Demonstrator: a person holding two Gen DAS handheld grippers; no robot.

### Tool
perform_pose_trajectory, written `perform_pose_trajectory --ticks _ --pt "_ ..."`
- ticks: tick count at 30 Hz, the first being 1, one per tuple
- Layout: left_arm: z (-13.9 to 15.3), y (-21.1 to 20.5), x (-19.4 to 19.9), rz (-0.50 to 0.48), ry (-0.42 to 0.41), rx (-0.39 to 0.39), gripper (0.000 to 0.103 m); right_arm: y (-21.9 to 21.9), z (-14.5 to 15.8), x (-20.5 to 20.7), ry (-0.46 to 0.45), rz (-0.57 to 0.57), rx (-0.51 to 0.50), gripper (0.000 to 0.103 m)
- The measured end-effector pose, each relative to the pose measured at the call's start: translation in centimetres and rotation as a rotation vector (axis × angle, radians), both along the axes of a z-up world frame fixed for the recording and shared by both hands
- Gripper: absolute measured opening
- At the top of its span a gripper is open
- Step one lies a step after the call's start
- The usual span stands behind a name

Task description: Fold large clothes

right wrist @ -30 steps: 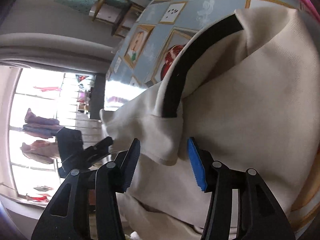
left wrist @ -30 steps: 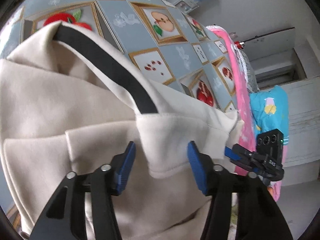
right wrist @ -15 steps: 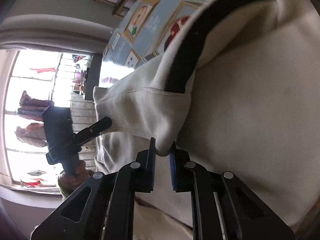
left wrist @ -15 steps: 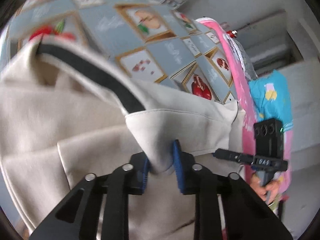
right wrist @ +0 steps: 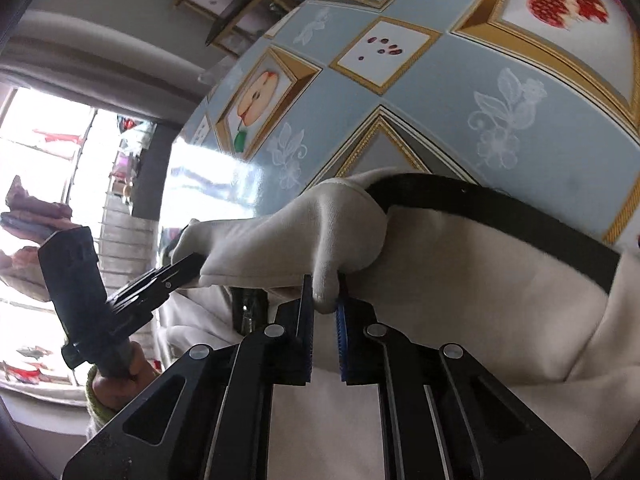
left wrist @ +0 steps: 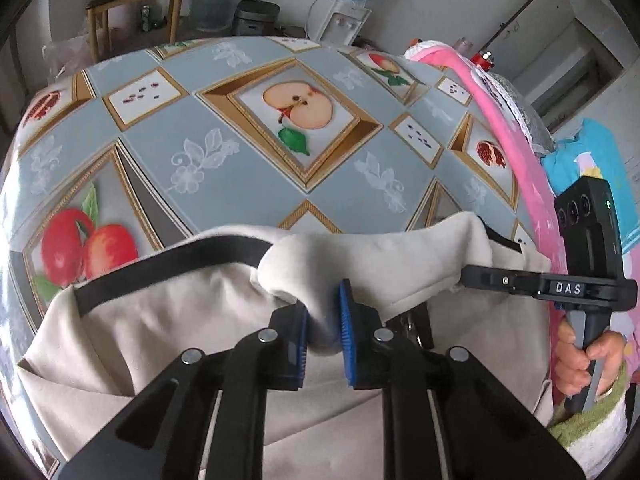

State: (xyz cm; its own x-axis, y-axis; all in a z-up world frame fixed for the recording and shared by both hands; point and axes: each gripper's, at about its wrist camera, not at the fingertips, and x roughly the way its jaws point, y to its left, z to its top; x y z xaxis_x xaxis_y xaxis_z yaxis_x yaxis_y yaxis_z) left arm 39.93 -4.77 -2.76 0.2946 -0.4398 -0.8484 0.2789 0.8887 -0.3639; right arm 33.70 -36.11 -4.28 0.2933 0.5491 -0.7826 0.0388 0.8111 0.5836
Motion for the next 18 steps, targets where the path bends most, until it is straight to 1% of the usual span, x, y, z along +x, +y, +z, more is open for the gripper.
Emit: perform_pose_trajectory --ticks 2,4,6,8,10,11,12,14,17,18 --pt "0.0 0.1 -1.0 -0.032 -0.002 0.022 0.014 0.0 0.1 -0.6 -0.001 0.028 -0.019 0.009" --pt "-0.5 0.2 -2.0 -0.061 -0.009 0.062 0.014 -0.2 0.0 -1.8 -0.012 0.066 -0.046 0.009" --pt "-0.8 0.4 -2.4 -0.067 -0.036 0.054 0.015 -0.5 0.1 -2.6 -0.023 0.082 -0.052 0.009" --pt "-0.8 0.3 -2.3 -0.06 -0.039 0.059 0.015 -0.7 0.1 -2.6 -0.022 0.075 -0.048 0.009" --pt "-0.7 -0.2 -2.3 -0.069 -0.052 0.09 0.015 -0.9 0.4 -3.0 -0.012 0.053 -0.043 0.018" --pt "-0.6 -0.3 -2.4 -0.074 -0.06 0.1 0.015 -0.3 0.6 -2.8 -0.02 0.044 -0.049 0.026" --pt "-0.6 -0.4 -2.5 -0.078 -0.066 0.106 0.015 -0.4 1.5 -3.3 -0.046 0.032 -0.066 0.036" --pt "-0.6 -0.3 -2.5 -0.077 -0.068 0.101 0.015 -1.4 3.7 -5.0 -0.117 -0.023 -0.122 0.045" --pt "-0.7 -0.1 -2.4 -0.068 -0.063 0.085 0.015 -2.9 6.5 -6.4 -0.204 -0.11 -0.171 0.045" --pt "-0.7 -0.1 -2.4 -0.069 -0.065 0.086 0.015 -2.8 7.0 -6.3 -0.222 -0.121 -0.18 0.041"
